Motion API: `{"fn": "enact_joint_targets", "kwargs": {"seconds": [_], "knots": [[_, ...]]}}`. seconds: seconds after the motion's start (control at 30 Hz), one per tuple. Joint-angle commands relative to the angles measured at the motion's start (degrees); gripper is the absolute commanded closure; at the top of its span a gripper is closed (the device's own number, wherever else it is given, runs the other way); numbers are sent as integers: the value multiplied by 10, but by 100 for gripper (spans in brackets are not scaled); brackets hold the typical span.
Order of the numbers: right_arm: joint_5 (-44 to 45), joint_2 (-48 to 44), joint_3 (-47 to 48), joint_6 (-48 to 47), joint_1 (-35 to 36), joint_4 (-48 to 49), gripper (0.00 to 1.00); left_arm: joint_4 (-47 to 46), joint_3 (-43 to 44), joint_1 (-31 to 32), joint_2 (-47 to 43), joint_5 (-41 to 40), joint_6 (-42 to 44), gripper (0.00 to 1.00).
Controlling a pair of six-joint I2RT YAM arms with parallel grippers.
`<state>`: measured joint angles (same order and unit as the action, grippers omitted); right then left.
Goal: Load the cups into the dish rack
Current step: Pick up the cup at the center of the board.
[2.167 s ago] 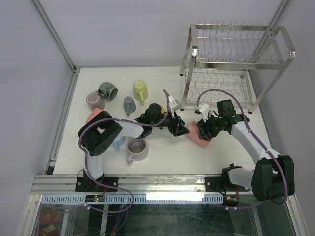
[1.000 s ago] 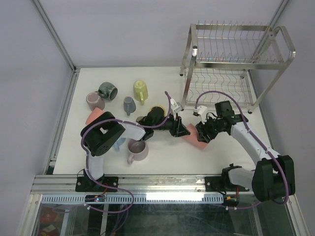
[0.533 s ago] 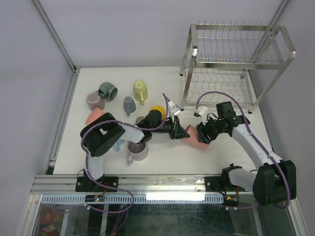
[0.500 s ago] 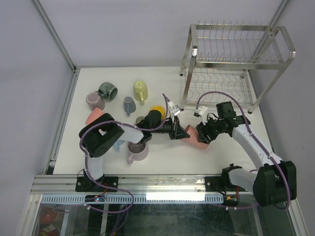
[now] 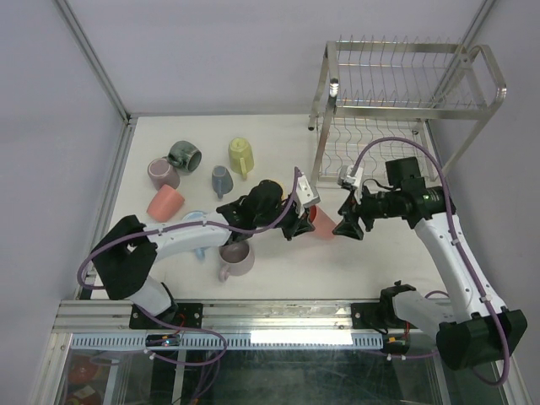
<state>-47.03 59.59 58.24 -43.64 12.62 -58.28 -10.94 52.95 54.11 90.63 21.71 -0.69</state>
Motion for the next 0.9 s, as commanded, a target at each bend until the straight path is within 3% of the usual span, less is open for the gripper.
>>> {"fn": "enact_joint_targets", "kwargs": {"seconds": [0.0, 0.17, 0.37, 0.57, 0.7, 0.87], "knots": [[-64, -13, 46, -94, -1, -70, 34, 164, 60, 23, -51, -77, 140, 100], [-86, 7, 42, -196, -1, -64, 27, 242, 97, 47, -65, -79, 218, 100], [-124, 12, 21, -137, -1, 23, 27, 309, 122, 63, -62, -94, 281, 100], [-156, -2, -46, -219, -11, 35, 24, 335, 123, 64, -54, -84, 345, 100], [-153, 4, -63, -188, -16, 78, 23, 348, 133, 64, -40, -77, 374, 100], [-137, 3, -67, -154, -18, 99, 23, 350, 148, 64, -19, -67, 379, 83]]}}
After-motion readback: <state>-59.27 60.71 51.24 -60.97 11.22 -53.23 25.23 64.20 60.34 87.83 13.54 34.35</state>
